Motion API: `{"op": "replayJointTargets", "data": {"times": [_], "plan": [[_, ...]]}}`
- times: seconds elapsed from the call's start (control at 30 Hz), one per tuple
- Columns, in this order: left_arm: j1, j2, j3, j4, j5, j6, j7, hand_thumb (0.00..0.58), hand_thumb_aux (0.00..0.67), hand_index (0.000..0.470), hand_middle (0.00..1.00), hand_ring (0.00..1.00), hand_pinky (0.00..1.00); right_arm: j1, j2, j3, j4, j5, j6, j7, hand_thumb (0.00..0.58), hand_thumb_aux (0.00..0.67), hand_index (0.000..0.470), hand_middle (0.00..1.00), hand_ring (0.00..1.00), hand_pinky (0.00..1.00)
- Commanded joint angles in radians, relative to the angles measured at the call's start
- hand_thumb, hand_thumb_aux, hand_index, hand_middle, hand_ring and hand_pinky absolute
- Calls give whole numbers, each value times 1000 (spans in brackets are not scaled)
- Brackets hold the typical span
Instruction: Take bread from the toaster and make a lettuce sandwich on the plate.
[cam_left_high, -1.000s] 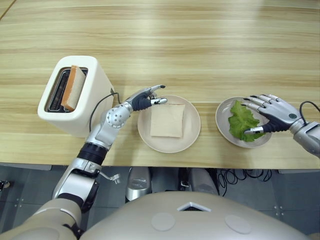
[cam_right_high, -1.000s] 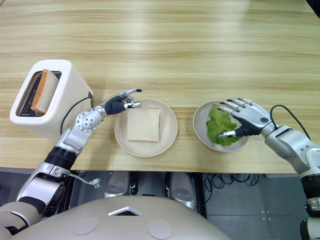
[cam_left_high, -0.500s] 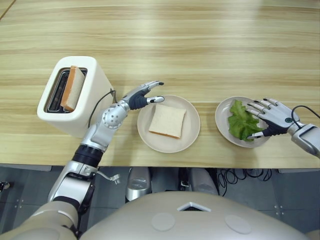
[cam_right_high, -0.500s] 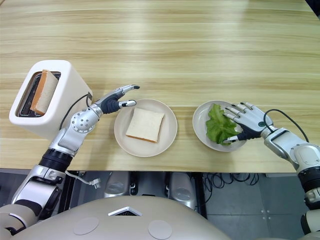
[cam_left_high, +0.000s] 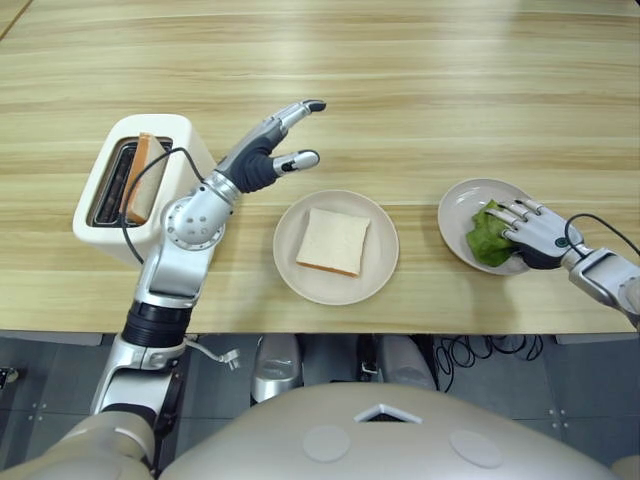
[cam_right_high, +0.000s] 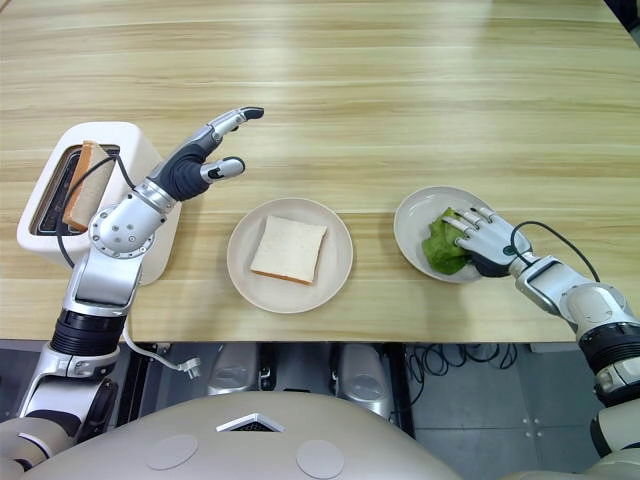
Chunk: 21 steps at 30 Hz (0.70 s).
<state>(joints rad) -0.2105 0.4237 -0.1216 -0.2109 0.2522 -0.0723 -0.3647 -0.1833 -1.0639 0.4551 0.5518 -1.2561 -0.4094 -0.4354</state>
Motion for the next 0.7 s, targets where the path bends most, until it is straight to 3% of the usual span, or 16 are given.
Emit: {"op": "replayJointTargets", "data": {"times": [0.03,0.4,0.43,0.47,0.5,0.53,0.57,0.7], "plan": [[11,11,15,7,-12,16,-7,0,0,0,0,0,0,6,-7,8,-4,15,9,-15,580,670,460,0,0,0],[9,9,24,43,-7,7,10,0,0,0,0,0,0,41,-42,-93,-135,147,13,-30,580,670,460,0,0,0],[8,10,28,46,-7,6,13,0,0,0,0,0,0,48,-45,-106,-159,162,11,-27,580,670,460,275,275,275],[7,12,33,49,-9,5,15,0,0,0,0,0,0,56,-48,-120,-183,176,10,-23,580,670,460,275,275,275],[7,14,40,52,-12,5,17,0,0,0,0,0,0,62,-50,-133,-209,192,8,-16,580,670,460,612,612,612],[8,15,48,55,-16,5,20,0,0,0,0,0,0,66,-50,-145,-234,207,6,-9,580,670,460,612,612,612],[8,16,54,58,-20,5,23,0,0,0,0,0,0,71,-49,-157,-257,221,2,-2,580,670,460,1000,1000,1000],[5,21,76,70,-29,3,27,0,0,0,0,0,0,84,-34,-195,-357,266,-10,36,580,670,460,1000,1000,1000]]}}
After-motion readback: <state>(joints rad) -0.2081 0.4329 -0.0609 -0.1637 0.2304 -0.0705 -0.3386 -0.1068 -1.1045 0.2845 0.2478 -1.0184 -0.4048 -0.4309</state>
